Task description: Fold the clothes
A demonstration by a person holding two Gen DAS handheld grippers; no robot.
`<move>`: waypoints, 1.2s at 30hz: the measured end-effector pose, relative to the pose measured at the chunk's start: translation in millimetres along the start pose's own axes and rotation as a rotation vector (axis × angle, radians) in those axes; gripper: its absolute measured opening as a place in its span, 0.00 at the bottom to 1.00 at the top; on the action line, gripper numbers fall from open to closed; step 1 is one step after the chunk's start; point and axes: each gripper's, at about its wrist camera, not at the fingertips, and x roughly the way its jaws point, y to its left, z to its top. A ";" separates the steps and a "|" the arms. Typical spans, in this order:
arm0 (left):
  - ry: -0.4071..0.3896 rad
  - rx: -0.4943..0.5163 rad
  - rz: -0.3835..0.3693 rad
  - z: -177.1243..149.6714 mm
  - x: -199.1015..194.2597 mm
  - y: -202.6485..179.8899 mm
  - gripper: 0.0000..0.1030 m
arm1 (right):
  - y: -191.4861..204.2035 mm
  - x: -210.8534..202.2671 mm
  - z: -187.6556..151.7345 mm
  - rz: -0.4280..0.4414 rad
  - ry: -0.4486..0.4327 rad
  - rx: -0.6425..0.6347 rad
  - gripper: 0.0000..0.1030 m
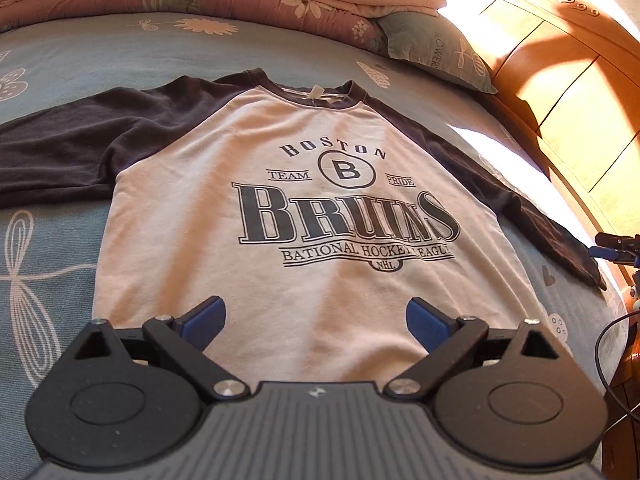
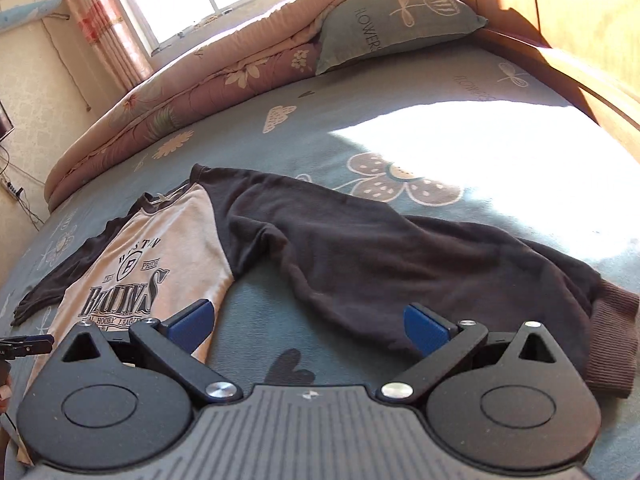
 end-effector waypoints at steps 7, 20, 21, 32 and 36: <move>0.014 0.109 -0.051 4.2 17.8 -65.1 0.94 | -68.9 -34.5 -11.8 -0.023 -0.033 0.121 1.00; 0.079 0.172 -0.132 7.2 58.8 -114.8 0.94 | -82.2 63.2 96.5 0.253 0.101 0.017 1.00; 0.084 0.167 -0.127 7.6 61.7 -113.4 0.94 | -84.4 75.2 105.5 0.278 0.128 0.012 1.00; 0.116 0.119 -0.119 5.2 87.2 -111.0 0.94 | -132.0 155.3 127.1 0.510 0.333 0.113 1.00; 0.115 0.116 -0.135 5.8 88.7 -114.5 0.94 | -119.4 167.4 133.2 0.509 0.354 0.096 1.00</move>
